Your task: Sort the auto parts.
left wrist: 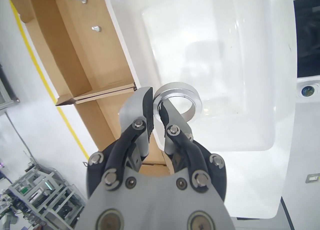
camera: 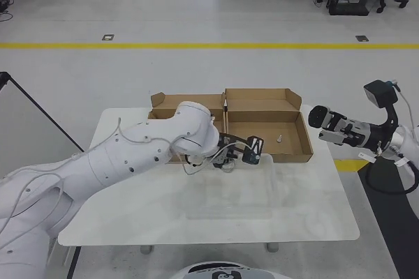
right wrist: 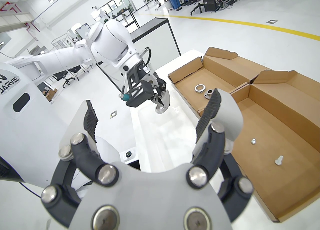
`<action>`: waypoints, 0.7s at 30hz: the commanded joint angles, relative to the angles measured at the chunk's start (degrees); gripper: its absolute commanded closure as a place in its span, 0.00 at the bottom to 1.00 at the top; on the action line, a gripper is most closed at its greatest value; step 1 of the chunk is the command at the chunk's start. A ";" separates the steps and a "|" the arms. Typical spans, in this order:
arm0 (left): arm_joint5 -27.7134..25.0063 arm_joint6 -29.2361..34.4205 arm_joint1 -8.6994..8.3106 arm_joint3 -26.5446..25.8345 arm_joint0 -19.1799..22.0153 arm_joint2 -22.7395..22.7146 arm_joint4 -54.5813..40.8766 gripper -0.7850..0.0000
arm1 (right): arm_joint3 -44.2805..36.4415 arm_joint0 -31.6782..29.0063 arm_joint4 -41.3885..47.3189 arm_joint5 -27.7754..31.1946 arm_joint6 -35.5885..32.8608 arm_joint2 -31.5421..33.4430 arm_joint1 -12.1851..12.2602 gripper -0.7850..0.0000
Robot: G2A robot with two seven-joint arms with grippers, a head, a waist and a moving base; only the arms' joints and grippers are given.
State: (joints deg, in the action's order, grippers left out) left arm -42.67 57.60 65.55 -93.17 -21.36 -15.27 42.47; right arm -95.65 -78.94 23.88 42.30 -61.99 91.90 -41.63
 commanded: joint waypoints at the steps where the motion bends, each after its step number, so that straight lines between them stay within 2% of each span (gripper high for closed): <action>1: -0.13 -2.10 -1.13 -0.87 -1.09 -1.78 1.86 1.00 | 0.00 0.00 0.00 0.00 0.00 0.00 0.00 0.00; 9: -3.17 -7.84 -6.11 -4.50 -6.32 -9.56 6.96 1.00 | 0.00 0.00 0.00 0.00 0.00 0.00 0.00 0.00; 14: -7.08 -9.30 -9.32 -6.19 -10.01 -14.88 7.96 1.00 | 0.00 0.00 0.00 0.00 0.00 0.00 0.00 0.00; 21: -9.36 -14.28 -12.49 -7.60 -14.43 -22.56 5.93 1.00 | 0.00 0.00 0.00 0.00 0.00 0.00 0.00 0.00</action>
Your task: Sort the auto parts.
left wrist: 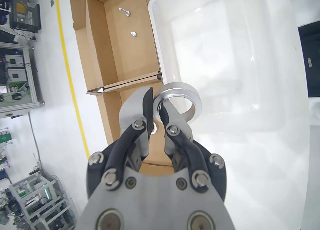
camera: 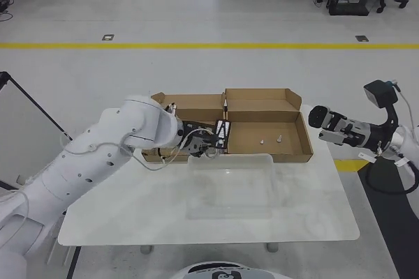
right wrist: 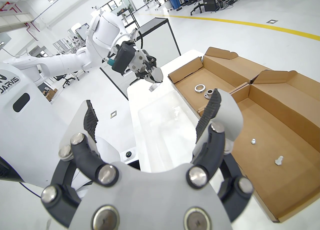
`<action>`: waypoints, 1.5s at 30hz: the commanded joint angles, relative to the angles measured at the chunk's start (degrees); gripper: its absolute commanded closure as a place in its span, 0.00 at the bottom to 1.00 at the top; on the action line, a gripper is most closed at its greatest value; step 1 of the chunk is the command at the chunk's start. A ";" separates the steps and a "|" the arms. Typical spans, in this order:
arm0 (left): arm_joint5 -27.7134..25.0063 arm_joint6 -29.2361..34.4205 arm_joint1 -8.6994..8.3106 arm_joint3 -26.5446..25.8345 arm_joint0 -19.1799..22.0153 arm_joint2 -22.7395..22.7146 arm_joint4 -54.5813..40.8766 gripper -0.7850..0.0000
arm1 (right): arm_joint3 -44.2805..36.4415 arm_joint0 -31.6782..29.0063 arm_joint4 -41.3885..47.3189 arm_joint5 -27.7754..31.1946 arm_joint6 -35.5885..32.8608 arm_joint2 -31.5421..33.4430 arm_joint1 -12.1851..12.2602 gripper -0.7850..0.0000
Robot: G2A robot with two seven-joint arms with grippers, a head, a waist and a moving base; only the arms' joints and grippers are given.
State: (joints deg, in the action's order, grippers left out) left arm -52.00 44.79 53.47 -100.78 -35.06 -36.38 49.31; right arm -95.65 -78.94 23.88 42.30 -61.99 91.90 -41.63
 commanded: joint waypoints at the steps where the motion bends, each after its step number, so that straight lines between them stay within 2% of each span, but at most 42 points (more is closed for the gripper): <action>1: -0.39 -2.40 -0.80 0.10 -1.38 -2.54 -1.69 1.00 | 0.00 0.00 0.00 0.00 0.00 0.00 0.00 0.00; 6: 0.49 -10.46 -2.18 1.05 -5.36 -8.06 -6.20 1.00 | 0.00 0.00 0.00 0.00 0.00 0.00 0.00 0.00; 12: 2.62 -25.58 -3.11 1.81 -12.40 -14.39 -10.13 1.00 | 0.00 0.00 0.00 0.00 0.00 0.00 0.00 0.00; 19: -1.73 -39.58 -3.71 3.09 -18.76 -20.61 -16.16 1.00 | 0.00 0.00 0.00 0.00 0.00 0.00 0.00 0.00; 23: -5.24 -44.53 -3.91 3.64 -21.64 -23.55 -16.83 1.00 | 0.00 0.00 0.00 0.00 0.00 0.00 0.00 0.00; 34: -6.00 -59.08 -4.86 -2.21 -29.29 -29.51 -16.73 1.00 | 0.00 0.00 0.00 0.00 0.00 0.00 0.00 0.00; 45: -6.00 -76.14 -5.16 -9.16 -33.00 -29.32 -18.74 1.00 | 0.00 0.00 0.00 0.00 0.00 0.00 0.00 0.00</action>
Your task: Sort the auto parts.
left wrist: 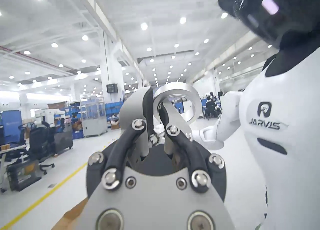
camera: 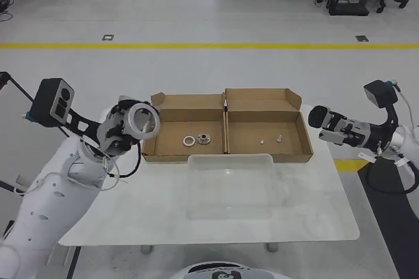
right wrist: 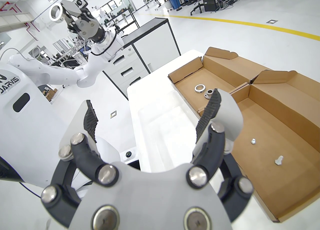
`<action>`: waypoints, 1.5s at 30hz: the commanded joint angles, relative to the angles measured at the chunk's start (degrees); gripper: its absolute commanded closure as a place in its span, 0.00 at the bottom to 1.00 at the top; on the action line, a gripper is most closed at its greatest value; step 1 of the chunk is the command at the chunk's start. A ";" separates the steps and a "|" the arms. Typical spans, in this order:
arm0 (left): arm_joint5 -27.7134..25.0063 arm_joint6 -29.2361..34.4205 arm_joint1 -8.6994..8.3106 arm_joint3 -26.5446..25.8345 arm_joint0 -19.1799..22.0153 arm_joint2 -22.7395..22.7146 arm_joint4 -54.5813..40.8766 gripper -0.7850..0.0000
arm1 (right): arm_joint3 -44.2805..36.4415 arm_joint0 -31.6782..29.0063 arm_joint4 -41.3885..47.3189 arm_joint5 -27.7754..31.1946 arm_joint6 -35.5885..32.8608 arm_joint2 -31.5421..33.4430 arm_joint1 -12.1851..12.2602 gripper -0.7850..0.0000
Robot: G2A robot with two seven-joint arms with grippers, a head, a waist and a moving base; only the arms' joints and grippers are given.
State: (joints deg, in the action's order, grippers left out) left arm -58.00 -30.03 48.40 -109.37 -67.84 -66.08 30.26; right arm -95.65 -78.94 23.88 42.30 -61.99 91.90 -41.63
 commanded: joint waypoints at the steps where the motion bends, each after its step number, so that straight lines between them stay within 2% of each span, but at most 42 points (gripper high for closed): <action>1: 0.00 -1.91 -0.16 -0.93 -0.28 0.65 0.47 1.00 | 0.00 0.00 0.00 0.00 0.00 0.00 0.00 0.00; 9: 0.00 -11.13 -1.20 -3.69 1.06 5.02 2.34 1.00 | 0.00 0.00 0.00 0.00 0.00 0.00 0.00 0.00; 12: 0.00 -13.30 -1.73 -2.80 2.22 6.53 4.29 1.00 | 0.00 0.00 0.00 0.00 0.00 0.00 0.00 0.00; 17: 0.00 -13.67 -2.64 -0.54 3.93 7.60 7.44 1.00 | 0.00 0.00 0.00 0.00 0.00 0.00 0.00 0.00; 22: 0.00 -9.55 -3.21 1.80 4.90 6.09 10.47 1.00 | 0.00 0.00 0.00 0.00 0.00 0.00 0.00 0.00; 30: 0.00 -6.36 -2.91 0.70 4.52 5.31 8.33 1.00 | 0.00 0.00 0.00 0.00 0.00 0.00 0.00 0.00; 45: 0.00 -15.07 -1.77 -3.98 5.03 6.09 -0.38 1.00 | 0.00 0.00 0.00 0.00 0.00 0.00 0.00 0.00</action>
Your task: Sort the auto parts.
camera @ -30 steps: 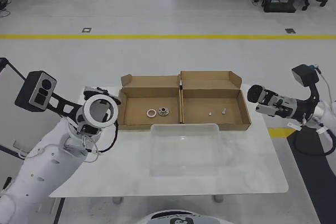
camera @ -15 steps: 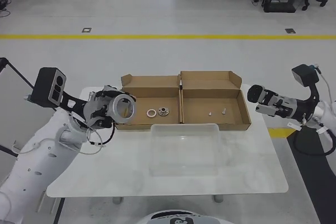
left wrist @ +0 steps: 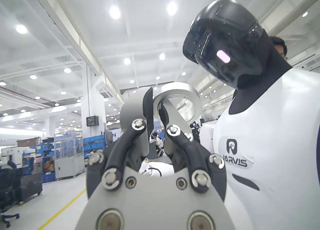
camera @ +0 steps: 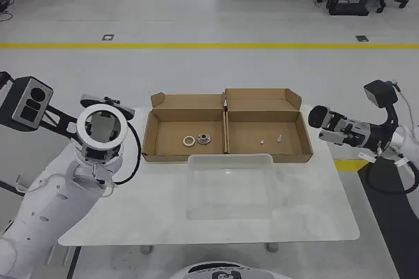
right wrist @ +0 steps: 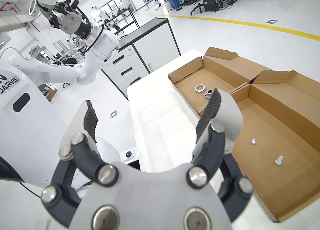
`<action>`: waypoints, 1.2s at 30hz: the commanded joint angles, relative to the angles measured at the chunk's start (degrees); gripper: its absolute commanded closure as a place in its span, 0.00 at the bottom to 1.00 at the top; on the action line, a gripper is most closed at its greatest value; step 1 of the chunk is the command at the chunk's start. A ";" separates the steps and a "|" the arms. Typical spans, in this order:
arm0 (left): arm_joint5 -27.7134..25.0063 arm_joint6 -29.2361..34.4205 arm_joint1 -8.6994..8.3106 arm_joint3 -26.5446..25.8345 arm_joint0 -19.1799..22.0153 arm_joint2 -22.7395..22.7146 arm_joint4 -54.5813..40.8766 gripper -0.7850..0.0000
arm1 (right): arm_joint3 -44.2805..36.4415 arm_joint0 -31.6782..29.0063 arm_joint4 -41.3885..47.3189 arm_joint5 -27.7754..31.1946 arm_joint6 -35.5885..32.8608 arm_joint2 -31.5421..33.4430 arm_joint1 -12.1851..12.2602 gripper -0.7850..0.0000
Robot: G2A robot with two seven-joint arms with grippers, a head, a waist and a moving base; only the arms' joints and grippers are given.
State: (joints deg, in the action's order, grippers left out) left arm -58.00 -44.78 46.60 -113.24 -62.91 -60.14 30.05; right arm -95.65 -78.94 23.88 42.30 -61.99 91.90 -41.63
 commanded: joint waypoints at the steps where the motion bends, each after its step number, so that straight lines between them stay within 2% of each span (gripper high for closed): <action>1: 0.00 -0.52 0.05 -0.06 0.29 0.20 -0.04 1.00 | 0.00 0.00 0.00 0.00 0.00 0.00 0.00 0.00; 6: 0.00 0.22 -0.06 1.35 0.54 -0.10 1.34 1.00 | 0.00 0.00 0.00 0.00 0.00 0.00 0.00 0.00; 13: 0.10 8.49 -0.39 5.51 0.19 -2.44 6.59 1.00 | 0.00 0.00 0.00 0.00 0.00 0.00 0.00 0.00; 20: 2.42 14.24 0.38 5.39 -0.74 -3.16 8.67 1.00 | 0.00 0.00 0.00 0.00 0.00 0.00 0.00 0.00; 26: 0.00 13.43 1.13 4.79 -1.55 -3.60 5.69 1.00 | 0.00 0.00 0.00 0.00 0.00 0.00 0.00 0.00; 36: 0.00 9.24 1.64 1.83 -0.95 -2.99 0.05 1.00 | 0.00 0.00 0.00 0.00 0.00 0.00 0.00 0.00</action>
State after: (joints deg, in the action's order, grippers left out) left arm -58.00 -35.51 48.27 -111.41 -63.94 -63.14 30.17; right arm -95.65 -78.94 23.88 42.30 -61.99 91.90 -41.63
